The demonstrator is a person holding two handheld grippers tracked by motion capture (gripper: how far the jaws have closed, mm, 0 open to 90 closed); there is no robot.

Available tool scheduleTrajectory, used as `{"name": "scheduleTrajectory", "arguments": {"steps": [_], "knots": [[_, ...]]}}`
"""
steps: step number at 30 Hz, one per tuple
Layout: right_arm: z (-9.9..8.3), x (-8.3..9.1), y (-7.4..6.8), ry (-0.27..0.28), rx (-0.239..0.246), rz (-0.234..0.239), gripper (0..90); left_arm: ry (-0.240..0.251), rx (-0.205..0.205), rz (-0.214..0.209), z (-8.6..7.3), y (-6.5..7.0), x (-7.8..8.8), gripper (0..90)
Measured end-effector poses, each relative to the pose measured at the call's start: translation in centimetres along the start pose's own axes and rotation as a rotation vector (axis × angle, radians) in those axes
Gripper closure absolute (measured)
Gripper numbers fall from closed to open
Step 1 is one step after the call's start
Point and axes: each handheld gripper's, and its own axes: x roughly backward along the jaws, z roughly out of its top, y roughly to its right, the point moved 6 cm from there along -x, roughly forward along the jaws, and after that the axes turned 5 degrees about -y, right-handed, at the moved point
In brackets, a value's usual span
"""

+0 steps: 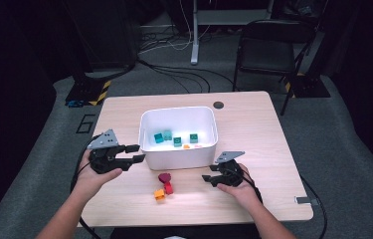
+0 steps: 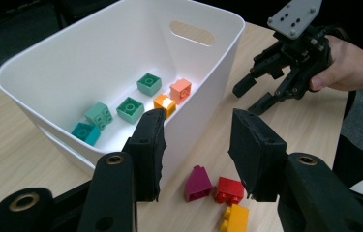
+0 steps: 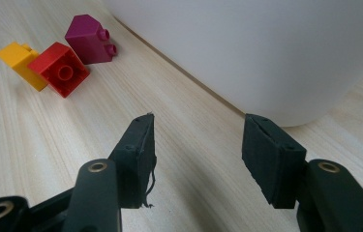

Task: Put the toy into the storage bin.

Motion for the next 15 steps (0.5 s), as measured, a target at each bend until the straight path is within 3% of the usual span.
{"name": "scheduleTrajectory", "arguments": {"steps": [4, 13, 15], "knots": [[0.0, 0.0, 0.0, 0.000, 0.000, 0.000, 45.4, -0.011, -0.014, -0.011, -1.0, 0.6, -0.7, 56.2], [0.0, 0.0, 0.0, 0.002, -0.006, -0.002, 45.4, -0.032, 0.014, -0.055, -4.0, 1.1, -3.2, 57.1], [0.0, 0.0, 0.0, 0.002, -0.005, -0.003, 45.4, -0.038, 0.006, -0.048, -4.7, 1.2, -3.8, 57.6]]}}
